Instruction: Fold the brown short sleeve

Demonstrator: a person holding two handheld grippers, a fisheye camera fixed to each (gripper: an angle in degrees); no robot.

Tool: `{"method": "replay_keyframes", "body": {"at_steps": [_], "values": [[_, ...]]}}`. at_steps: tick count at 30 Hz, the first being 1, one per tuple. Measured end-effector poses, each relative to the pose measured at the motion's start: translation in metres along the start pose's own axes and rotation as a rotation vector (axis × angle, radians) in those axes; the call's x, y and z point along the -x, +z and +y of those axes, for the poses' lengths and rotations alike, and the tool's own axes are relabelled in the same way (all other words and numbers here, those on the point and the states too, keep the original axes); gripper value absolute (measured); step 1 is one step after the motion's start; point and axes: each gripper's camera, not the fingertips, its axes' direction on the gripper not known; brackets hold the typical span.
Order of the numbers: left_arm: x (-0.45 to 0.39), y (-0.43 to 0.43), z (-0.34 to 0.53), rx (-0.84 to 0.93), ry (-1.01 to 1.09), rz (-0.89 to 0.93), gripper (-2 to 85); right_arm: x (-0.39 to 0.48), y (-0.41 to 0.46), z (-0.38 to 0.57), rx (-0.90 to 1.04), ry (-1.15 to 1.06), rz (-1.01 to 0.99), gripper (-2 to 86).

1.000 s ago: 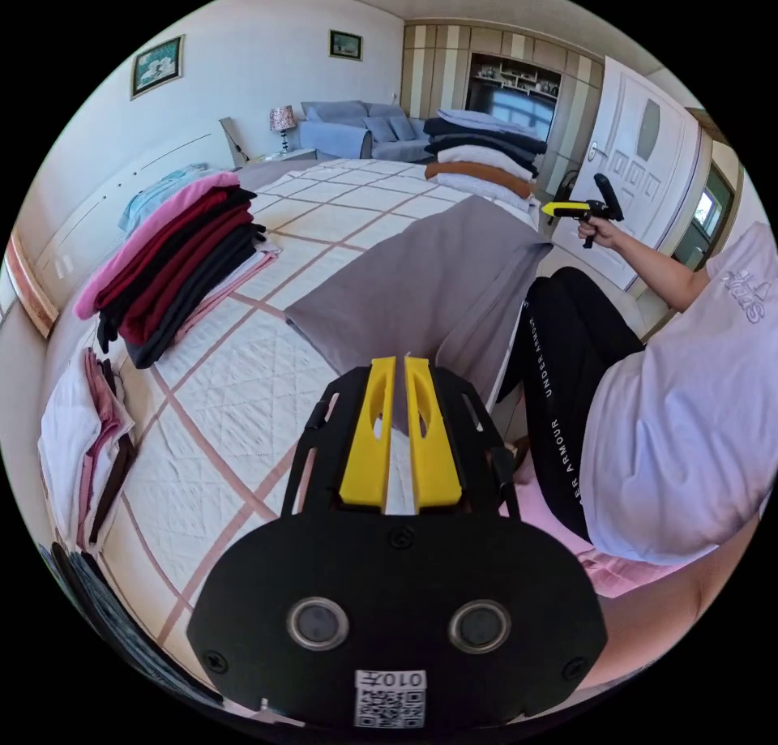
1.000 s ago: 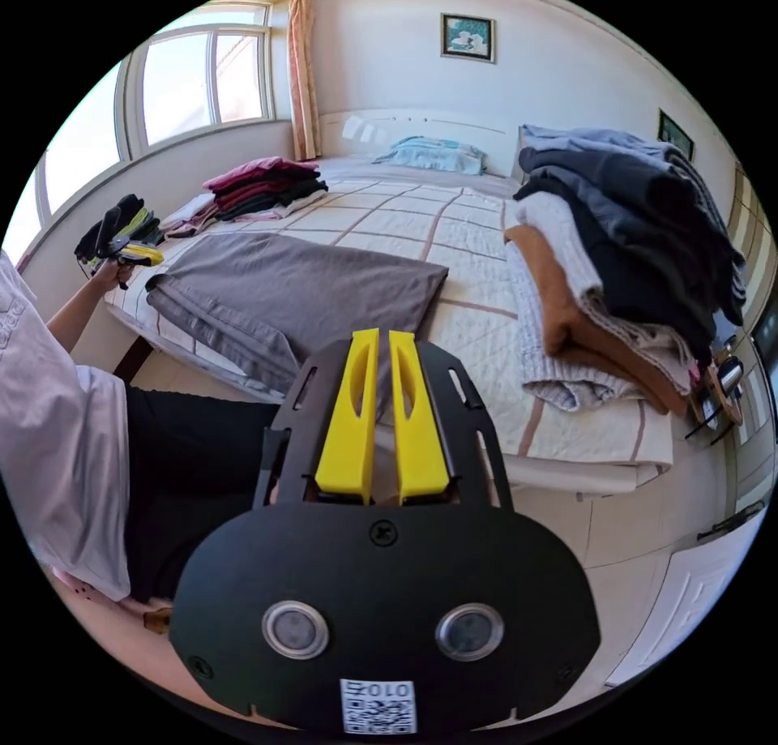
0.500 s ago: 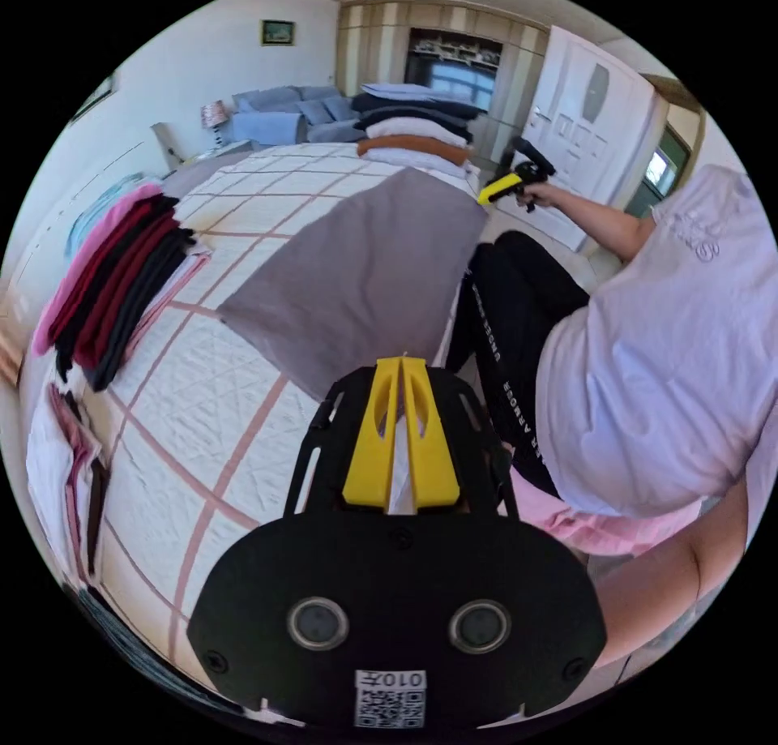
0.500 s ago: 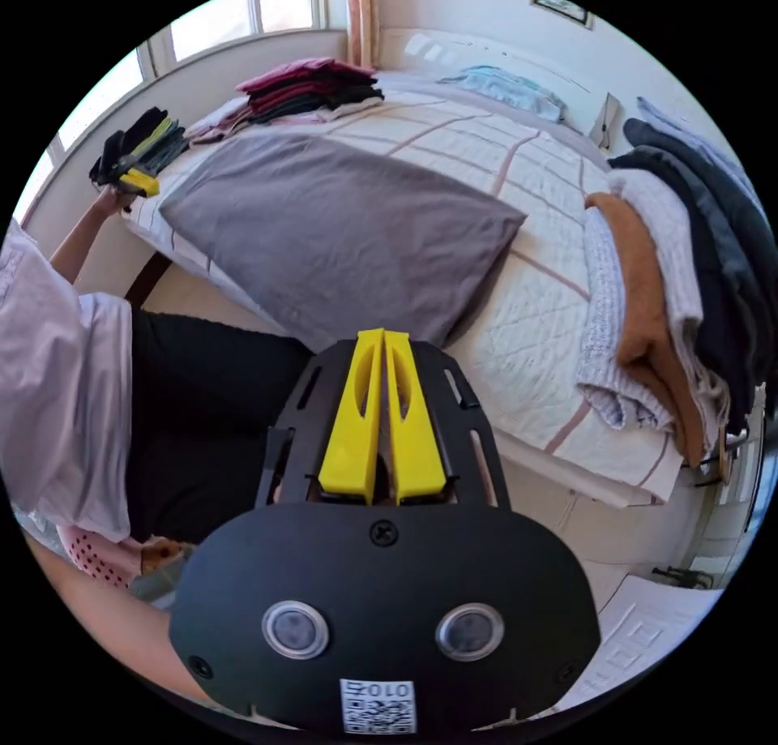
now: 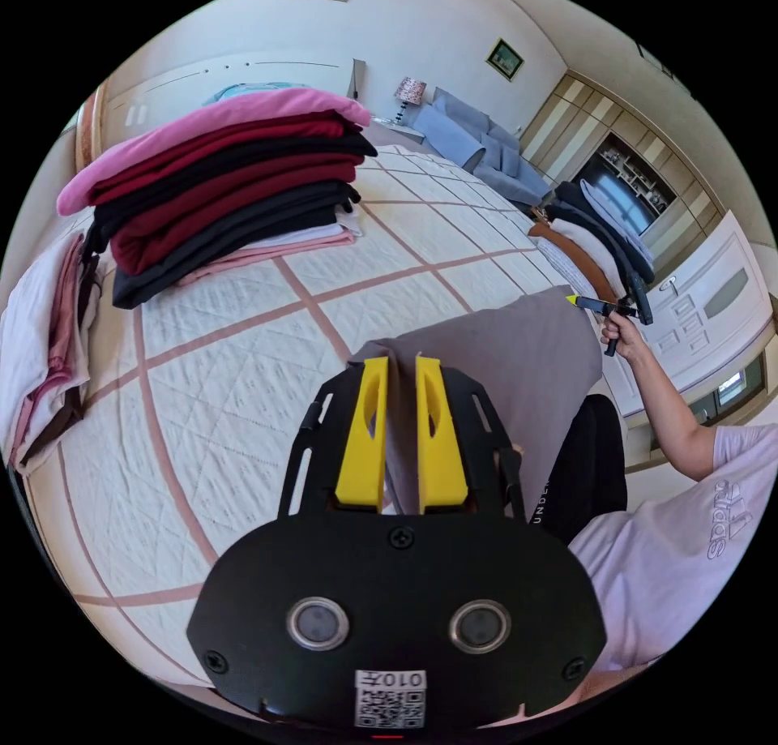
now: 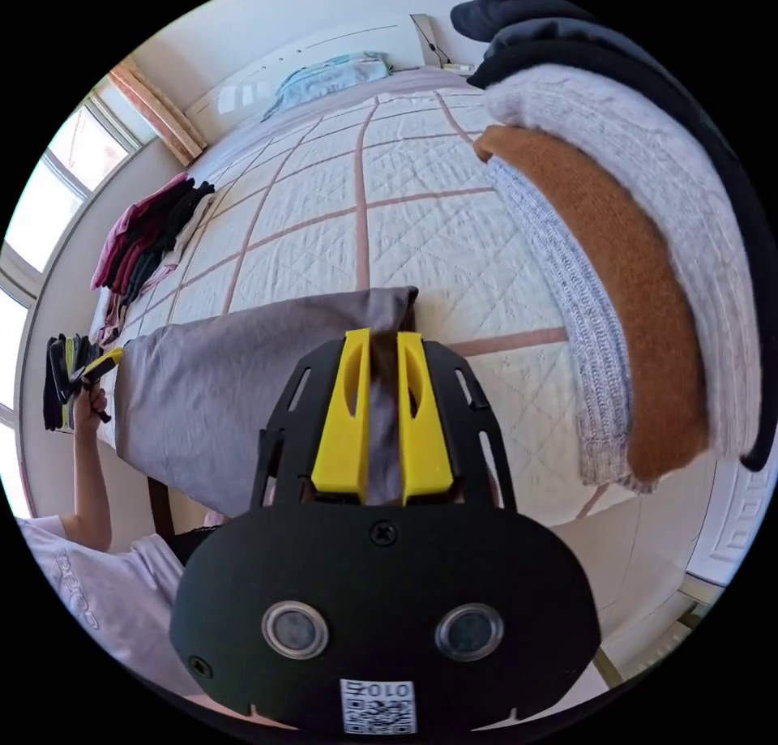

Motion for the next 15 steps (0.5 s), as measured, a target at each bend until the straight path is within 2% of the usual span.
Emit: {"method": "replay_keyframes", "body": {"at_steps": [4,7,9,10,12,15], "values": [[0.03,-0.023,0.019,-0.152,-0.143,0.019,0.2,0.001,-0.029,-0.033,-0.004,-0.07,0.043,2.1],[0.039,-0.024,0.03,-0.147,-0.179,-0.004,0.0,0.0,-0.031,-0.063,-0.005,-0.094,0.068,1.9],[0.036,-0.018,0.032,-0.118,-0.181,-0.046,0.0,0.003,-0.001,-0.077,0.112,-0.145,0.113,1.9],[0.035,-0.016,0.033,-0.117,-0.185,-0.062,0.0,0.005,0.029,-0.081,0.271,-0.173,0.15,2.1],[0.039,-0.015,0.037,-0.137,-0.217,-0.04,0.2,0.012,0.026,-0.074,0.198,-0.181,0.196,2.2],[0.05,-0.021,0.044,-0.197,-0.261,0.009,0.8,0.006,0.012,-0.057,0.144,-0.168,0.148,2.9]]}}
